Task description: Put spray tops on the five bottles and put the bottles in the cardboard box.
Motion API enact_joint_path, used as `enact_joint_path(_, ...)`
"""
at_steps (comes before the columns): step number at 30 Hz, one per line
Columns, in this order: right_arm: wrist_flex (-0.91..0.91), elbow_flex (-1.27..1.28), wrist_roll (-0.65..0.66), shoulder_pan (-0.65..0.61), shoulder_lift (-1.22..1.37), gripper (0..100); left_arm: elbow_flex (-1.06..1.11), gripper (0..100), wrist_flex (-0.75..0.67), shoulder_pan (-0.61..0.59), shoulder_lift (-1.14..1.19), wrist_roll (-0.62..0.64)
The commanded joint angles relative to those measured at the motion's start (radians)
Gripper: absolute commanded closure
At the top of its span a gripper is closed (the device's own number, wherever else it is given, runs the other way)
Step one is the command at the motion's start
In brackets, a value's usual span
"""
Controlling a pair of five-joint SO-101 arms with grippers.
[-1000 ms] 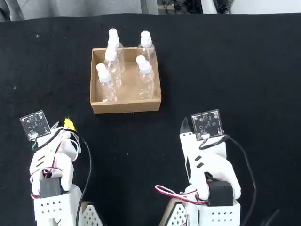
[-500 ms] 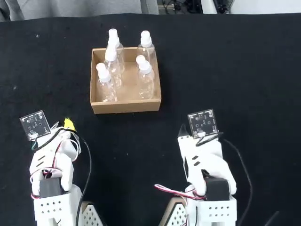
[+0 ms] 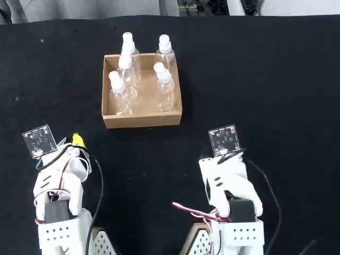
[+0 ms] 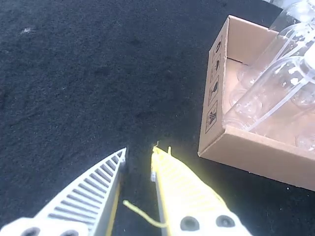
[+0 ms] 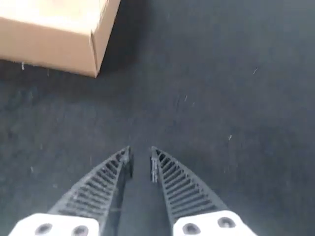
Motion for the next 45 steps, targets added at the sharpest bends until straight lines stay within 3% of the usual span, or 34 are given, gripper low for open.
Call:
enact_joint_path(1,0.009,-0.002,-0.008,0.021,-0.094,98.7,0.024,93,0.008,-0.001,-0.002,-0.006)
enact_joint_path(23,0.273,-0.002,-0.008,0.021,-0.096,98.3,0.024,93,0.008,-0.001,-0.002,-0.006)
enact_joint_path(40,0.279,-0.002,-0.011,0.032,-0.088,98.7,0.024,93,0.008,-0.001,-0.002,-0.006)
enact_joint_path(45,0.281,-0.002,-0.146,0.032,-0.088,98.7,0.024,93,0.008,-0.001,-0.002,-0.006)
